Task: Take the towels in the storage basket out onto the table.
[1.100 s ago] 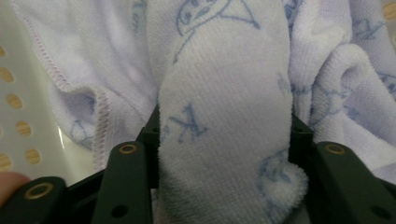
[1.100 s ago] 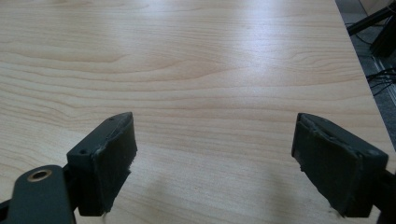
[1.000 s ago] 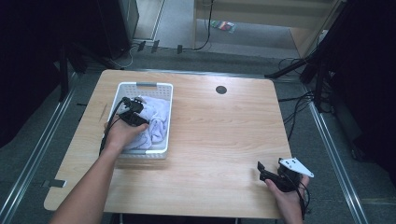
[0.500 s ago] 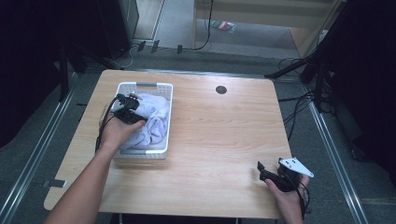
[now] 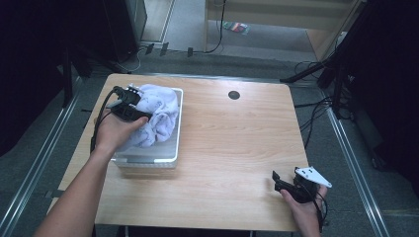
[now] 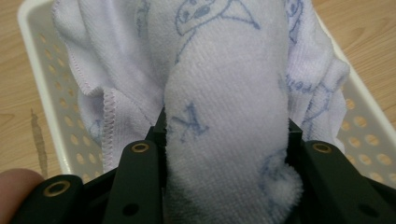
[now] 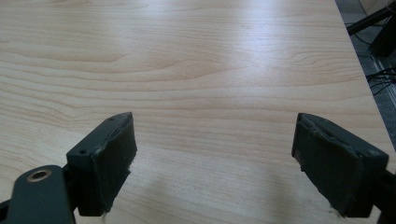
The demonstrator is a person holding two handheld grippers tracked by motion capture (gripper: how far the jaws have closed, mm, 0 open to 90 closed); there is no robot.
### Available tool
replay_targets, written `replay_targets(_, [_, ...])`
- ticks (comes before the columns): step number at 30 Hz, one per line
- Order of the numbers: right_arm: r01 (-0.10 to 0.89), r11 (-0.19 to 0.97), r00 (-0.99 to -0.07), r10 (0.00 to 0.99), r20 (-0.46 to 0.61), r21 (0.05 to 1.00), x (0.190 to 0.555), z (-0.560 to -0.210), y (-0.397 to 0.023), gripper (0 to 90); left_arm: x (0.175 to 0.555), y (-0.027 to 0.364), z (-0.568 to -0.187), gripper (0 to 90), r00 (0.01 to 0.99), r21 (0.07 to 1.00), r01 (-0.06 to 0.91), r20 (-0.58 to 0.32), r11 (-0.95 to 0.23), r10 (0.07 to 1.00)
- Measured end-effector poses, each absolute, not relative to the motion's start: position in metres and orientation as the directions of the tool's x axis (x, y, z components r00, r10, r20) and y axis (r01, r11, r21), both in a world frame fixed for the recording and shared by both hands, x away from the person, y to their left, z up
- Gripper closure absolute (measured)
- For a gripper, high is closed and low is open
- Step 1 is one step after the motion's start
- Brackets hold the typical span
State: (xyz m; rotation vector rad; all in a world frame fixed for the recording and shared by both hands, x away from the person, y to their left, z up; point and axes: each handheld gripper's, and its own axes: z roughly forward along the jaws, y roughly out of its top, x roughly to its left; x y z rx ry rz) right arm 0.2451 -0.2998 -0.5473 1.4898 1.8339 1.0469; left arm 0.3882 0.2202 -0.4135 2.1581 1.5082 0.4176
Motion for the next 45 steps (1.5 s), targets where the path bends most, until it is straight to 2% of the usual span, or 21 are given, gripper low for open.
replay_targets(7, [0.539,0.087,-0.233,0.971,0.049,0.838,0.245,-0.547,-0.299,13.6,0.383,0.219,-0.393,58.0,0.362,0.558,0.776,-0.014,-0.293,0.932])
replay_targets(18, [0.540,0.087,-0.234,0.971,0.050,0.837,0.245,-0.547,-0.299,13.5,0.373,0.196,-0.358,57.8,0.407,0.614,0.725,-0.015,-0.313,0.913])
replay_targets(28, [0.519,0.074,-0.230,0.972,0.056,0.852,0.243,-0.547,-0.300,10.3,0.375,0.159,-0.364,57.6,0.464,0.608,0.712,-0.030,-0.353,0.885])
replay_targets(45, [0.520,0.085,-0.237,0.970,0.048,0.850,0.244,-0.547,-0.300,10.5,0.375,0.088,-0.378,57.3,0.539,0.602,0.689,-0.053,-0.404,0.840])
